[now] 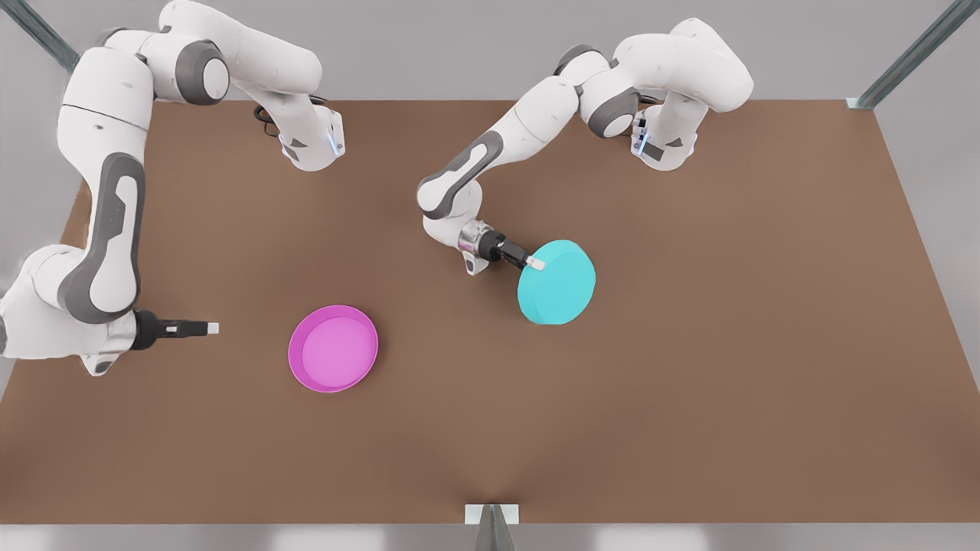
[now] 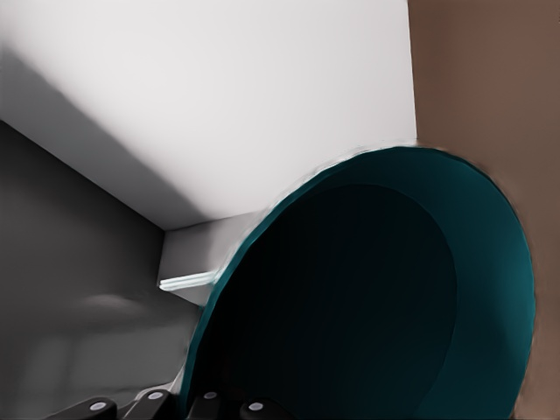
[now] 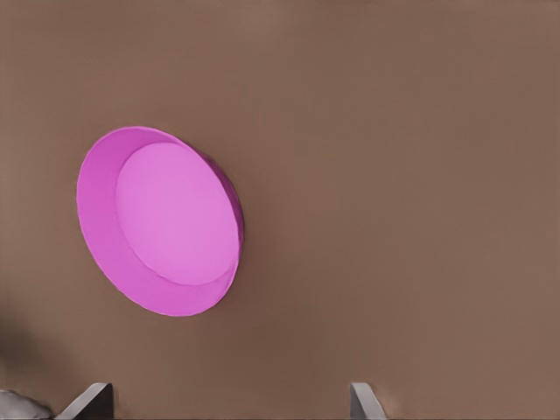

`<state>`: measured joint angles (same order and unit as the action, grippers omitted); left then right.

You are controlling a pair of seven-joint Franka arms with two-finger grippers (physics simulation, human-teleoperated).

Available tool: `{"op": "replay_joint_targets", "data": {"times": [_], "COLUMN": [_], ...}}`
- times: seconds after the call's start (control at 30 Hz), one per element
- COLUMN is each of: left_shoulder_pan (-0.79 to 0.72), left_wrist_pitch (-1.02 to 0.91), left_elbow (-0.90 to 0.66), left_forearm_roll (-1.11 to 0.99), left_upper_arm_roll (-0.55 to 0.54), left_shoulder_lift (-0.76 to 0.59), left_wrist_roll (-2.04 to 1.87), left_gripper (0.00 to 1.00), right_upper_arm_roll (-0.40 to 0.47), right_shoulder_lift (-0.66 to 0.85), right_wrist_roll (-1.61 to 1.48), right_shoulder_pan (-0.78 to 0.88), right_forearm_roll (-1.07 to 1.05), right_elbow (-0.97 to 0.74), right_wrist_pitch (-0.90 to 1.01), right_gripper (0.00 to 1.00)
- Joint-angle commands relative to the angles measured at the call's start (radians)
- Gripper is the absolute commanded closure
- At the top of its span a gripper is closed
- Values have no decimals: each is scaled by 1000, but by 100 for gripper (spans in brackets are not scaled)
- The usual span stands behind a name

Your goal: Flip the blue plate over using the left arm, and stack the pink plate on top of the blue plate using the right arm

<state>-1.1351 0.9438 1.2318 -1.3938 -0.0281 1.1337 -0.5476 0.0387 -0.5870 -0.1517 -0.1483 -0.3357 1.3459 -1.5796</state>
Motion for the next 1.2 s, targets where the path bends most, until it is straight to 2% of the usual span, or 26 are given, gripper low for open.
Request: {"op": "replay_joint_targets", "data": {"times": [0.0,0.07,0.17,0.27,0.3,0.33,0.63,0.77,1.17], "left_shoulder_pan": [0,0,0,-2,-2,-5,-29,-48,-101], "left_wrist_pitch": [3,6,3,3,3,4,10,18,39], "left_elbow": [-1,-3,-37,-43,-43,-43,-46,-83,-245], "left_forearm_roll": [53,53,53,53,53,55,56,56,56], "left_upper_arm_roll": [1,1,1,1,1,-1,-1,-10,-4], "left_shoulder_lift": [0,6,29,35,34,34,35,35,118], "left_wrist_roll": [-5,-9,-12,-12,-12,-12,-12,-11,-8], "left_gripper": [79,79,79,76,28,0,0,0,0], "right_upper_arm_roll": [-2,-2,-3,-22,-25,-26,-26,-43,-46], "right_shoulder_lift": [-23,-106,-123,-151,-165,-175,-224,-231,-223], "right_wrist_roll": [30,-2,-14,-196,-223,-224,-244,-233,-284], "right_shoulder_pan": [9,12,45,78,79,79,81,95,135], "right_forearm_roll": [3,3,1,1,1,3,3,3,-14], "right_elbow": [-5,4,12,41,41,42,39,82,151], "right_wrist_pitch": [-28,-121,-175,-263,-284,-296,-312,-422,-411], "right_gripper": [0,0,0,0,0,0,0,0,0]}}
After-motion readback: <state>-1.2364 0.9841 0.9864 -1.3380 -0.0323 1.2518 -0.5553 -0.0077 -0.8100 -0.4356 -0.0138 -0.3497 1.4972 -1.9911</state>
